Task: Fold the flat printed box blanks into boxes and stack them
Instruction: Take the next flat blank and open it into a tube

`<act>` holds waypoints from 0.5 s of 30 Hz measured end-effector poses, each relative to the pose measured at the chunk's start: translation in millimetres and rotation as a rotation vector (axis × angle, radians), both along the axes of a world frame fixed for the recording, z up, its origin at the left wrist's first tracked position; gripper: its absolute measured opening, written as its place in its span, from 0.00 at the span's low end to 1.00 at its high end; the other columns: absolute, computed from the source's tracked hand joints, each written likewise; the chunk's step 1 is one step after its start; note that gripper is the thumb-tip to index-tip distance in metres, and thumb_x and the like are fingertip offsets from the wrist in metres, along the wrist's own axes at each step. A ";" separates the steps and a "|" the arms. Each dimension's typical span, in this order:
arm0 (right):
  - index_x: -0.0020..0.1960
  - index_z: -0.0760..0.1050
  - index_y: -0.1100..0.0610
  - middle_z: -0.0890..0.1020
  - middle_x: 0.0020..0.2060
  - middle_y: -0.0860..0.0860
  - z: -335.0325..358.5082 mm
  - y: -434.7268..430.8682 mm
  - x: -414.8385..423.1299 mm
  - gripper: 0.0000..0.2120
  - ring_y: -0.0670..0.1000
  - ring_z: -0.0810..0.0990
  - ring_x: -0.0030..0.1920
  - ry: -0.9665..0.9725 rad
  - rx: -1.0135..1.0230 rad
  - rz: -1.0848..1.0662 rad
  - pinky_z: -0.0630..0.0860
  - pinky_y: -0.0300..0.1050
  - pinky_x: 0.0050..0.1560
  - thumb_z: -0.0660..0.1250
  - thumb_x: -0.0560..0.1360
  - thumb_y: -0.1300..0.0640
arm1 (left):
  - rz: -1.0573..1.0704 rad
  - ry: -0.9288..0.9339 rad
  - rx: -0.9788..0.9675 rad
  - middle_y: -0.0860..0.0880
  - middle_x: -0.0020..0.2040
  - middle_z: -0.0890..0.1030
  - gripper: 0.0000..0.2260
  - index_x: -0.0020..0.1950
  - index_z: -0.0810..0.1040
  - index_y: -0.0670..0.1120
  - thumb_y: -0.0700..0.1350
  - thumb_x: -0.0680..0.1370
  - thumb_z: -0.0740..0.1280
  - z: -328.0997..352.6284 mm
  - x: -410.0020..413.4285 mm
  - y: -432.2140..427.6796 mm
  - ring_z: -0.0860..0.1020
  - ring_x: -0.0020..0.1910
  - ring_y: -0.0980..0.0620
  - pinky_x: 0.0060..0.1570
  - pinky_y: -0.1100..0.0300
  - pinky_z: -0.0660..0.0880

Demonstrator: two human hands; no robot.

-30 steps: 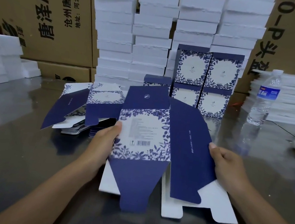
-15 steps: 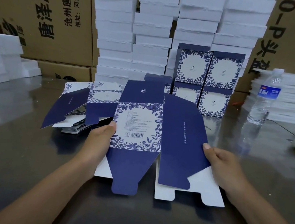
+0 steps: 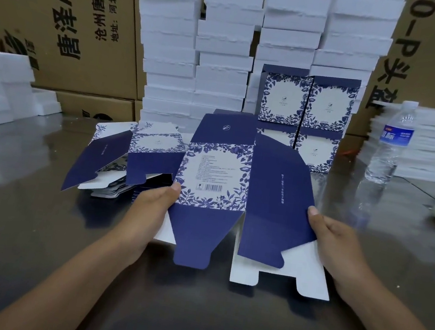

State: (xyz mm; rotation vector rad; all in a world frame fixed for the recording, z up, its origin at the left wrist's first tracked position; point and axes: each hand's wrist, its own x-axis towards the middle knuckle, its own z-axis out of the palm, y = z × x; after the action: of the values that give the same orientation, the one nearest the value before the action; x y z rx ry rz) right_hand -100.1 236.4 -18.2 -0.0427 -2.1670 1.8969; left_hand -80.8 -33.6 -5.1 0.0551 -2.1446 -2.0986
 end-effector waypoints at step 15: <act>0.36 0.83 0.60 0.84 0.31 0.53 9.2 -2.1 11.2 0.23 0.47 0.81 0.27 -0.078 -0.006 0.212 0.72 0.33 0.24 0.58 0.79 0.48 | 0.016 0.027 0.111 0.52 0.40 0.86 0.19 0.35 0.85 0.56 0.51 0.81 0.59 -0.6 -0.8 -0.9 0.84 0.39 0.57 0.48 0.55 0.75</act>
State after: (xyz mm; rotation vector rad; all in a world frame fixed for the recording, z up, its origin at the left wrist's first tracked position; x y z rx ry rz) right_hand -88.9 234.3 -9.1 0.1192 -2.2977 2.0457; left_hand -81.7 -34.5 -5.7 0.0546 -2.0044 -2.1953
